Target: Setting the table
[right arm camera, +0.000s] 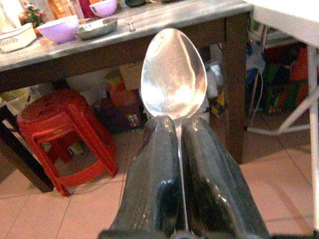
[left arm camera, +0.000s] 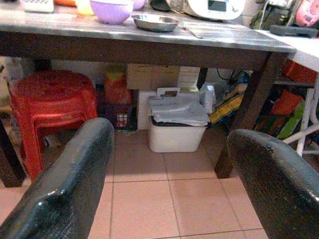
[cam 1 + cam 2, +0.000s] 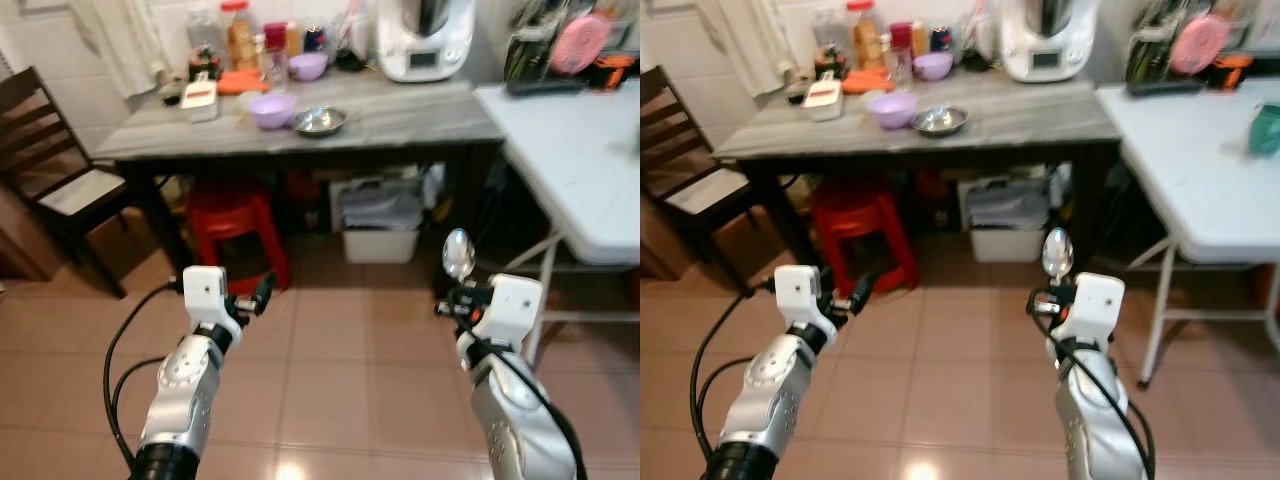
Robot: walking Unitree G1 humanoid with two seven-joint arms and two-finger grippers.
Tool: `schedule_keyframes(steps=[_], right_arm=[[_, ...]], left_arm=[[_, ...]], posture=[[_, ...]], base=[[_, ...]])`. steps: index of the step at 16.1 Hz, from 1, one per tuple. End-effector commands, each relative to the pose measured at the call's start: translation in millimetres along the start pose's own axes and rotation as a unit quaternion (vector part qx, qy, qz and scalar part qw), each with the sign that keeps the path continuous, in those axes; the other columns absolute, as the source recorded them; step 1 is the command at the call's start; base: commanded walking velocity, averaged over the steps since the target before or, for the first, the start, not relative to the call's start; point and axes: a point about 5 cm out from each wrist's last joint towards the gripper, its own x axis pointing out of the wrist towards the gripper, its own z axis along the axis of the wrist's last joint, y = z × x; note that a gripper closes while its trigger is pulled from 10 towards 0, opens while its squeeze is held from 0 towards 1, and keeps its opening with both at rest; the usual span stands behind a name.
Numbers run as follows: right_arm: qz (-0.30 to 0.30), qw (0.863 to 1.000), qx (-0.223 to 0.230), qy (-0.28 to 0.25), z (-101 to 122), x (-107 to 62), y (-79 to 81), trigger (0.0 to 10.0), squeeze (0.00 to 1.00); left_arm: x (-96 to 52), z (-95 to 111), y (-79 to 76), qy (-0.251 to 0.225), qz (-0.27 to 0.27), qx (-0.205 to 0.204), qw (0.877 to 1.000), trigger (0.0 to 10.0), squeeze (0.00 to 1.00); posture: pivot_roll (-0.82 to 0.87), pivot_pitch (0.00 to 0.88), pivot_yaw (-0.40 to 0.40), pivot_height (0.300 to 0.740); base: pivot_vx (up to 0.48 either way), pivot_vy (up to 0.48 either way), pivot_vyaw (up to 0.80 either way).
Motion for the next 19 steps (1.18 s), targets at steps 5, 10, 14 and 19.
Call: schedule_keyframes(steps=[5, 10, 14, 19], right_arm=[[-0.003, 1.000, -0.003, -0.022, 7.1, -1.0, -1.6, 10.0, 0.00], [-0.004, 1.000, -0.002, -0.022, 6.8, -1.2, -2.1, 10.0, 0.00], [-0.005, 1.000, -0.003, -0.023, 6.5, -2.3, -1.4, 10.0, 0.00], [-0.006, 1.000, -0.004, -0.027, 7.7, -2.0, -2.3, 10.0, 0.00]], left_arm=[[1.9, 7.8, -6.4, -0.023, -0.032, -0.003, 0.999, 10.0, 0.00], [2.1, 7.2, -7.5, -0.023, -0.038, -0.007, 0.999, 10.0, 0.00], [2.7, 6.5, -10.5, -0.021, -0.046, -0.011, 0.999, 10.0, 0.00], [5.4, 6.4, -12.5, -0.019, -0.053, -0.013, 0.998, 10.0, 0.00]], posture=[[-0.15, 0.000, 0.103, 0.740], [-0.15, 0.000, 0.105, 0.740], [-0.15, 0.000, 0.114, 0.740], [-0.16, 0.000, 0.120, 0.740]], base=[[0.229, 0.000, 0.00], [0.472, 0.000, 0.00], [0.480, 0.000, 0.00], [0.480, 0.000, 0.00]])
